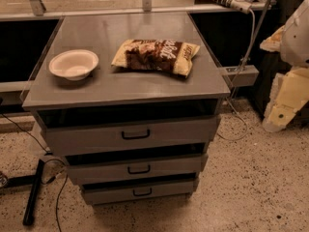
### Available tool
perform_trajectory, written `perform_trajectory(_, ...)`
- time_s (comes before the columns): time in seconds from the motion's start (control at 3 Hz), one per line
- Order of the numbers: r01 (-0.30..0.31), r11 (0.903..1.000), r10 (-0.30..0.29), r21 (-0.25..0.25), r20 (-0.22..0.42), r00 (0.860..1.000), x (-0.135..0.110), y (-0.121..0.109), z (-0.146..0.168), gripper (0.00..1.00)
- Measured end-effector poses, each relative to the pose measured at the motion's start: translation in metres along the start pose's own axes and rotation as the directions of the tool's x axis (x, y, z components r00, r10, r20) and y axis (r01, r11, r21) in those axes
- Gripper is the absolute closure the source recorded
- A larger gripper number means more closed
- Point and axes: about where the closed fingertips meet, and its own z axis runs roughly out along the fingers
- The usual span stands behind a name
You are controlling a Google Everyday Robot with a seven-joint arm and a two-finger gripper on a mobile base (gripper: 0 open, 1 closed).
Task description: Open middle drawer
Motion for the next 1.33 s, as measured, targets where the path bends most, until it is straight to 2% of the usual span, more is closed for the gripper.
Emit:
perform_trajectory(0.67,0.016,0.9998,-0.016,-0.011,0.016,1.0,0.0,0.005,0.011,0.0)
perform_trajectory(1.0,0.077,0.9968,-0.076,-0.022,0.061,0.995,0.001,0.014,0.041,0.0)
perform_trajectory(1.33,0.147,0.9892,-0.145,0.002,0.145,0.979,0.007,0.024,0.083,0.0)
